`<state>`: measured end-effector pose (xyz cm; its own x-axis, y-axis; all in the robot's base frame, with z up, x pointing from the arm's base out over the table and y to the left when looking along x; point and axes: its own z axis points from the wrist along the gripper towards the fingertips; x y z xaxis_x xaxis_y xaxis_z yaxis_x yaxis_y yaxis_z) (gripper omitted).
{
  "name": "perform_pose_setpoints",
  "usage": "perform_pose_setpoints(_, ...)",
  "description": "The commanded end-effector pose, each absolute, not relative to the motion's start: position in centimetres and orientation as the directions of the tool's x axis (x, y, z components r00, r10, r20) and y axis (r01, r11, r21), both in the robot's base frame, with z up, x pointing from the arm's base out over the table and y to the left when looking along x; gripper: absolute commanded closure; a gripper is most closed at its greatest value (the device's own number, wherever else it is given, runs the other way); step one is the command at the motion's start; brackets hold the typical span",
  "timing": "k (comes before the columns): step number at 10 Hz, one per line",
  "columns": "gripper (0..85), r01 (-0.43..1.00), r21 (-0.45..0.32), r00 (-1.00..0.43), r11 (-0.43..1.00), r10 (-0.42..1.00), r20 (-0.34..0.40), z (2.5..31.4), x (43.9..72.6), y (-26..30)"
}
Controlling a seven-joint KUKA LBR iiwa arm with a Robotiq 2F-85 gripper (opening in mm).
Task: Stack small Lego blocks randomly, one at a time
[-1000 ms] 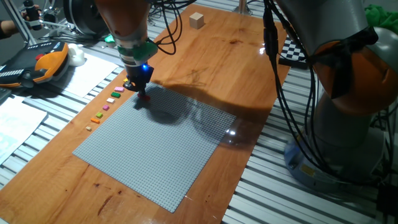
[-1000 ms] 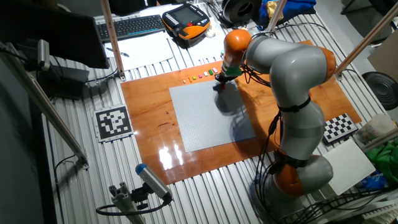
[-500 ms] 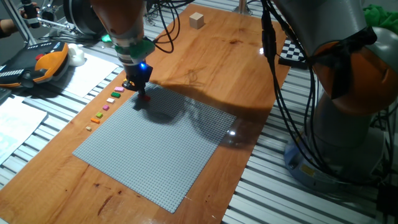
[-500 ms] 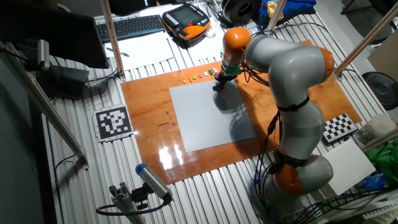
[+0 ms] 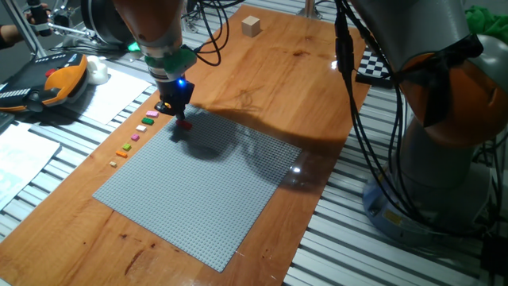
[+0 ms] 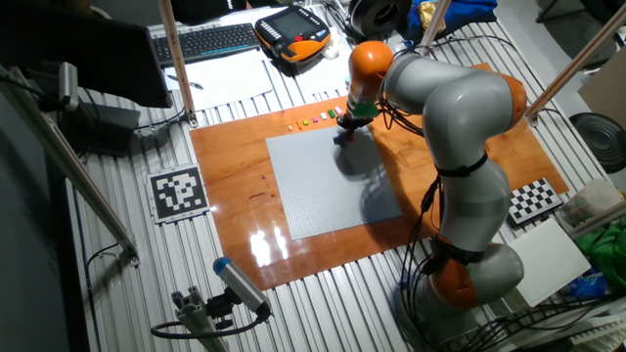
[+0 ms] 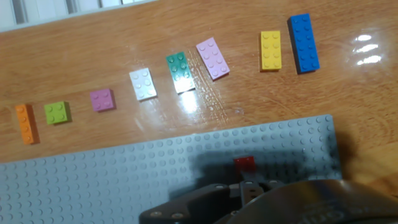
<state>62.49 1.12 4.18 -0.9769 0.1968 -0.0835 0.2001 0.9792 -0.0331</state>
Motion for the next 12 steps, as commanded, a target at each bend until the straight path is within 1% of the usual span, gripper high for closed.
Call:
perform_pose_setpoints(1, 85.0, 0.200, -0.034, -0.977, 0.979, 0.196, -0.087, 4.0, 62.6, 1.1)
perform_pose_setpoints(6, 85.0, 0.191, -0.020, -0.977, 0.981, 0.188, -0.098, 2.9, 63.2, 0.9)
perform_pose_setpoints(12, 85.0, 0.190, -0.045, -0.979, 0.981, 0.186, -0.081, 4.3, 62.6, 1.4)
